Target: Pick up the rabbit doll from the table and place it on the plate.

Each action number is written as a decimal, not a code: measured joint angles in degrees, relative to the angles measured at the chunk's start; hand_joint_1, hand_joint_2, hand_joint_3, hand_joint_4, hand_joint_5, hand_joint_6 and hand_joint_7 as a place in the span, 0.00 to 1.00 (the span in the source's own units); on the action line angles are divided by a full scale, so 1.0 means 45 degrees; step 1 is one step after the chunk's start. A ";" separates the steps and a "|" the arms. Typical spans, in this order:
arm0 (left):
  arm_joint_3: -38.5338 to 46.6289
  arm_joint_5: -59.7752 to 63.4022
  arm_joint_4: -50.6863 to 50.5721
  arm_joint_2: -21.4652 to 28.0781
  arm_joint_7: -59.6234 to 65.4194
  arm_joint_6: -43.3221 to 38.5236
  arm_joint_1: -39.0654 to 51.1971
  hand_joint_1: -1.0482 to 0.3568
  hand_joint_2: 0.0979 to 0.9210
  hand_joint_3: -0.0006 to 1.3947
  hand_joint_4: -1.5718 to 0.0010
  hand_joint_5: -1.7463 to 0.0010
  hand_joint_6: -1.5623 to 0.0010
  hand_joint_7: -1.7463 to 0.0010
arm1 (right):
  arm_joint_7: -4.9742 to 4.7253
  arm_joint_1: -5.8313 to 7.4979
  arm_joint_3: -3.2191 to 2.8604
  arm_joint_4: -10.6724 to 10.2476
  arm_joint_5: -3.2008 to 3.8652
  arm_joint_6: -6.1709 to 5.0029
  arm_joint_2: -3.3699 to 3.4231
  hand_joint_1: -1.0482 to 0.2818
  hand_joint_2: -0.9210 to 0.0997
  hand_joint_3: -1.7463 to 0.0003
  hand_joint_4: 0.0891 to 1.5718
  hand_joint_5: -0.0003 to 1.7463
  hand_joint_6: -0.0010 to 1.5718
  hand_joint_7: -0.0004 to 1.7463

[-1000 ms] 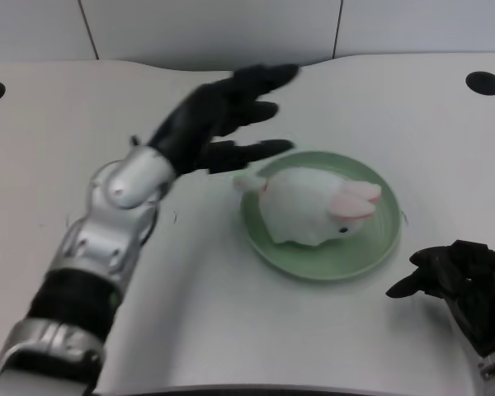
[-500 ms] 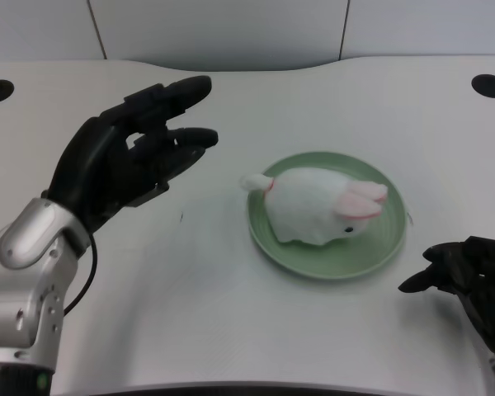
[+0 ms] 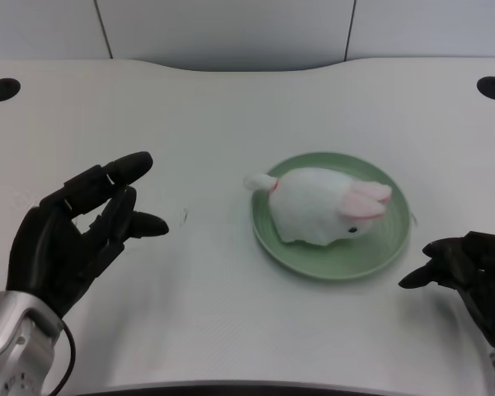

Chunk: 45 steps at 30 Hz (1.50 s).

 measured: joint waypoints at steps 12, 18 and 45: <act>0.0555 -0.1293 -0.0527 0.0345 -0.0170 0.1582 0.1822 0.46 1.00 0.39 0.73 0.05 0.67 0.43 | 0.0093 -0.0013 -0.0019 0.0018 0.0017 -0.0060 -0.0065 0.00 0.09 1.00 0.86 0.40 1.00 0.15; 0.0430 -0.1241 -0.0186 0.0580 -0.0878 0.1460 0.2318 0.45 1.00 0.39 0.73 0.06 0.68 0.43 | 0.0011 -0.0014 -0.0029 -0.0002 0.0015 -0.0058 -0.0180 0.00 0.08 1.00 0.86 0.40 1.00 0.16; 0.0726 -0.1213 0.0755 0.0516 -0.1067 0.0745 0.2105 0.46 1.00 0.41 0.74 0.04 0.73 0.31 | 0.0165 -0.0476 -0.0056 0.0697 0.0001 -0.0263 -0.0424 0.00 0.06 1.00 0.85 0.43 1.00 0.15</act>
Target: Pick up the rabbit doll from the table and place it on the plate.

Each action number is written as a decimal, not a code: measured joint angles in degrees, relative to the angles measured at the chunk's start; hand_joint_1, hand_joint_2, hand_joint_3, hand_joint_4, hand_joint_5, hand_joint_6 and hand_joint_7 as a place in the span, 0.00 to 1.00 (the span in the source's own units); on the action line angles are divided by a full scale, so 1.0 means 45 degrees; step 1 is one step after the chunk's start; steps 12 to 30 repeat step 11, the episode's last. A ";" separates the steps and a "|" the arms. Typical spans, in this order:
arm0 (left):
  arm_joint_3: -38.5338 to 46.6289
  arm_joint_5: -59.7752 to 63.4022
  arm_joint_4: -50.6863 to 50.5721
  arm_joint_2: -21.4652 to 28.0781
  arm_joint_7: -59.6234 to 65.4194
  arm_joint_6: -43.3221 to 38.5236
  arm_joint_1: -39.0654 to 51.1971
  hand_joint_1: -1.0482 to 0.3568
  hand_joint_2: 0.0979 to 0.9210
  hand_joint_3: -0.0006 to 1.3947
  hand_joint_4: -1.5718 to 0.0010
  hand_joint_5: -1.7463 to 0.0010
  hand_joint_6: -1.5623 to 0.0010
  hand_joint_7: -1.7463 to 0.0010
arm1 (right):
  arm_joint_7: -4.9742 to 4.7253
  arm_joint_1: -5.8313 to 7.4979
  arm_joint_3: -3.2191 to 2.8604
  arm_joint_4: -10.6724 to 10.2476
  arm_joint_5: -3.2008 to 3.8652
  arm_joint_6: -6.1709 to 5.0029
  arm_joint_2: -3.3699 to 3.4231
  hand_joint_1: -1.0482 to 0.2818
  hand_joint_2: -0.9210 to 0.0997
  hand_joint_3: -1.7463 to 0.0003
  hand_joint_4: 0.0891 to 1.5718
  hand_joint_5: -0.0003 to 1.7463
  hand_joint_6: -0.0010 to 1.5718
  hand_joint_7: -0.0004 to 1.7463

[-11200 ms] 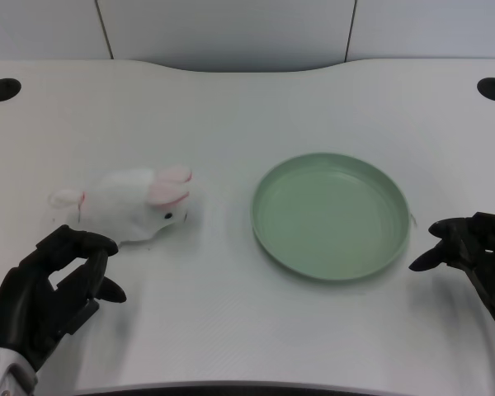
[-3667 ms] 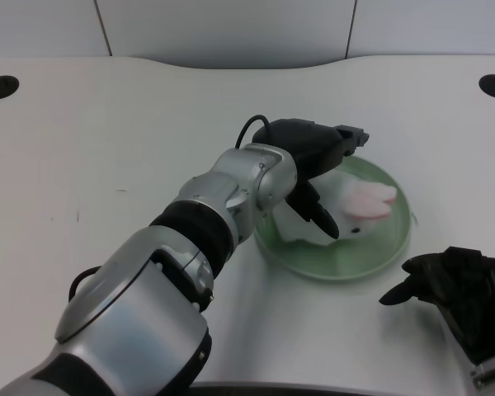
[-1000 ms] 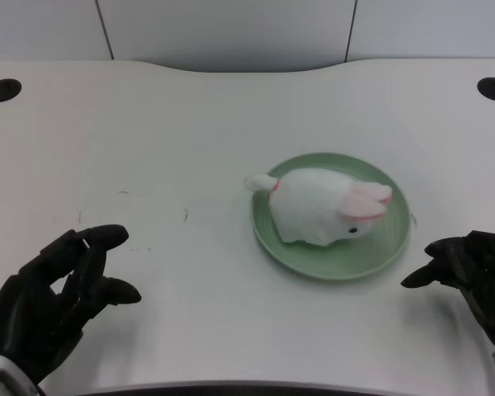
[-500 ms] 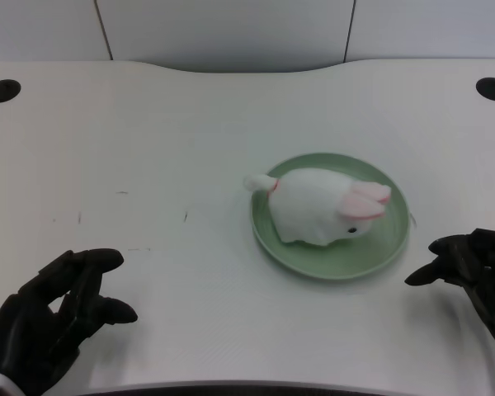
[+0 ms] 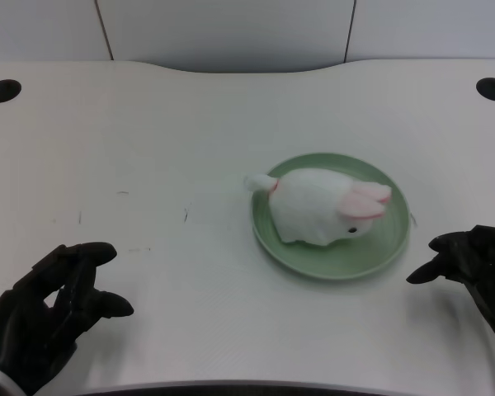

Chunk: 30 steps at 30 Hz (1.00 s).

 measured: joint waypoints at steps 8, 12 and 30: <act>-0.0002 0.0022 0.0208 -0.0164 0.0022 -0.0005 -0.0051 0.46 1.00 0.40 0.72 0.05 0.72 0.33 | 0.0030 -0.0127 -0.0018 0.0316 -0.0001 -0.0064 -0.0059 0.00 0.05 1.00 0.85 0.43 1.00 0.15; -0.0001 0.0022 0.0205 -0.0173 0.0122 0.0025 -0.0054 0.46 1.00 0.41 0.72 0.05 0.72 0.32 | 0.0083 -0.0169 -0.0019 0.0358 0.0000 -0.0093 -0.0112 0.00 0.06 1.00 0.84 0.44 1.00 0.15; -0.0001 0.0022 0.0205 -0.0173 0.0122 0.0025 -0.0054 0.46 1.00 0.41 0.72 0.05 0.72 0.32 | 0.0083 -0.0169 -0.0019 0.0358 0.0000 -0.0093 -0.0112 0.00 0.06 1.00 0.84 0.44 1.00 0.15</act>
